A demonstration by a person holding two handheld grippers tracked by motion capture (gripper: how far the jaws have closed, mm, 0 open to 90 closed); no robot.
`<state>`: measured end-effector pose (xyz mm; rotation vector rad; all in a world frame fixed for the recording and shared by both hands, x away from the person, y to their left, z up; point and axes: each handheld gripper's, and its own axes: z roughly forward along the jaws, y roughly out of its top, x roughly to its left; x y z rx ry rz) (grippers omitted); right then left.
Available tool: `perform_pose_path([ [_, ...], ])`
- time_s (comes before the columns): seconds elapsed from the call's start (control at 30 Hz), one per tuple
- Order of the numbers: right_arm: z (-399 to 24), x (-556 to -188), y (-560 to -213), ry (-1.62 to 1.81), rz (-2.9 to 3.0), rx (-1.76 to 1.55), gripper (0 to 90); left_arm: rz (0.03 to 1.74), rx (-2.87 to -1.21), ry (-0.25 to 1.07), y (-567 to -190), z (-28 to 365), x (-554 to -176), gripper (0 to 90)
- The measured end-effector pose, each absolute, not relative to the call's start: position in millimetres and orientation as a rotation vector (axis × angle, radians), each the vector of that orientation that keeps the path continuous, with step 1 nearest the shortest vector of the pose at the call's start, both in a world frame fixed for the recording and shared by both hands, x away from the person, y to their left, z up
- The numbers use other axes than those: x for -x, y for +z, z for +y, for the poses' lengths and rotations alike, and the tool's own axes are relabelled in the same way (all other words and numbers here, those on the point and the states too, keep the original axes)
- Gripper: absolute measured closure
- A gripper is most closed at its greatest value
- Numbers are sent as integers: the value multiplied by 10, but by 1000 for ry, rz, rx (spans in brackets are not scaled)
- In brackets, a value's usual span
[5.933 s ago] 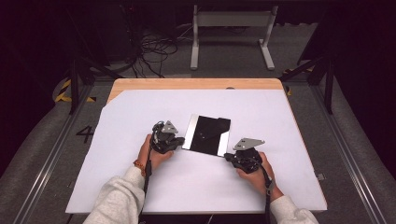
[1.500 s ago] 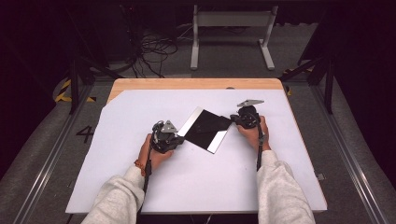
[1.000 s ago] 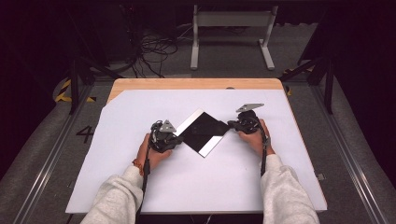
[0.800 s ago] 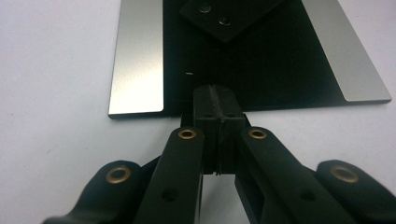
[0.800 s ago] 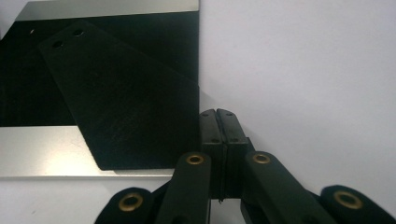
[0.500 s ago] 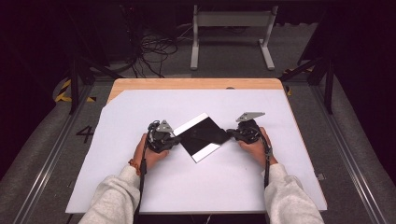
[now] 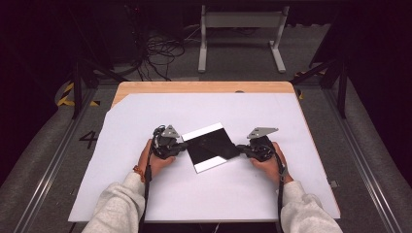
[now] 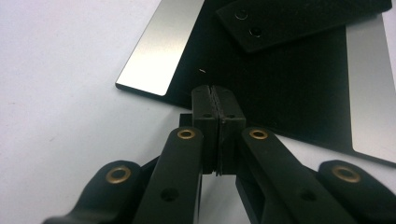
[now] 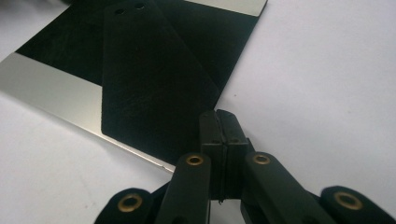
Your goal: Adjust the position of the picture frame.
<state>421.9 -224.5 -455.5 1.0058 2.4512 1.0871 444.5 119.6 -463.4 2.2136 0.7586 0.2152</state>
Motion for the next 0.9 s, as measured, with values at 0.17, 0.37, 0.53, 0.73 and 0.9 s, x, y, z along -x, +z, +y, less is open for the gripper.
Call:
perform_pose_path([
  [0.17, -2230, -4134, -4545, 1066, 2462, -986, 900, 749, -2211, 221, -4638, 1160, -4454, 892],
  [0.37, -2209, -4060, -4531, 1025, 2459, -981, 900, 743, -2212, 216, -4636, 1136, -4480, 896],
  [0.53, -2225, -4009, -4526, 1019, 2461, -999, 900, 733, -2216, 220, -4634, 1099, -4502, 897],
  [0.73, -2252, -3958, -4526, 1020, 2459, -1004, 900, 733, -2208, 224, -4640, 1038, -4544, 898],
  [0.9, -2260, -3916, -4521, 1010, 2462, -999, 900, 731, -2205, 233, -4643, 1007, -4555, 898],
])
